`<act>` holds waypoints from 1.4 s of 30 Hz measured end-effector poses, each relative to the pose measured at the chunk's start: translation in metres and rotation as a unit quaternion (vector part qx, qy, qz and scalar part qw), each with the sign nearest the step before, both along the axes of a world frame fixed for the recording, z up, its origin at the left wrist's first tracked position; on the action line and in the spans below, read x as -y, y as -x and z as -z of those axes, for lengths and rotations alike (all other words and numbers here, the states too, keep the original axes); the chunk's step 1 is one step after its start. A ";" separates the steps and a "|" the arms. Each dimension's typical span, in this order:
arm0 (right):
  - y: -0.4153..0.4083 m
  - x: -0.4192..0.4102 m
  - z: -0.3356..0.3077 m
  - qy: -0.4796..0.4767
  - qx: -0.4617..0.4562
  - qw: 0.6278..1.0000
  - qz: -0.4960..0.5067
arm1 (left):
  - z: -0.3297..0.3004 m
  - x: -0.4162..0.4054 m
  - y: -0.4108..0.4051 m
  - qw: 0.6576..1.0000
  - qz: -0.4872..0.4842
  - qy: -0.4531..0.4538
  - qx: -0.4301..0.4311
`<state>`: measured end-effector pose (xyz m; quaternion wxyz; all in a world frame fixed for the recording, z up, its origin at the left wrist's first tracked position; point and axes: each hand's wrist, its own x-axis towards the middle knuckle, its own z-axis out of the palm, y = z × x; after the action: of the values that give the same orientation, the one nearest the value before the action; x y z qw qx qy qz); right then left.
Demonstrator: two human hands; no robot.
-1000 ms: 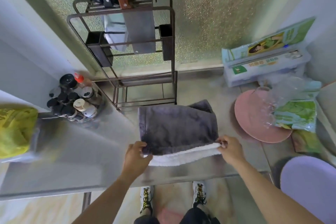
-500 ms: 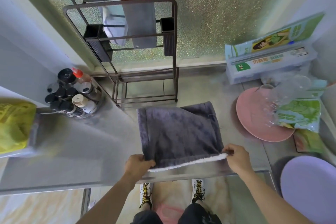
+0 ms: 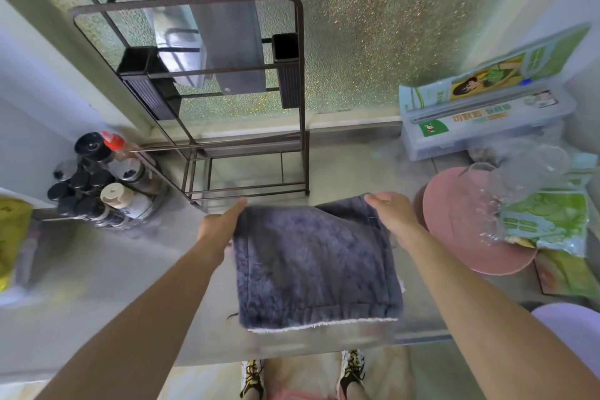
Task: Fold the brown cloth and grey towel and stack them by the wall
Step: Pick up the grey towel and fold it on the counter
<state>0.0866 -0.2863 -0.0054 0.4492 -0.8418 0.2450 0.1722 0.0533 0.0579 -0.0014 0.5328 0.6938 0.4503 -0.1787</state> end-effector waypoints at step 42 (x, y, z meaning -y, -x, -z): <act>0.201 0.067 -0.048 0.105 0.104 0.973 -0.175 | -0.057 -0.004 0.153 0.827 0.463 -0.207 0.243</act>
<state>-0.1141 -0.3537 0.0422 0.3439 -0.9274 0.0627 0.1333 -0.0992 0.0616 0.0559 0.3238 0.9358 -0.0408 -0.1330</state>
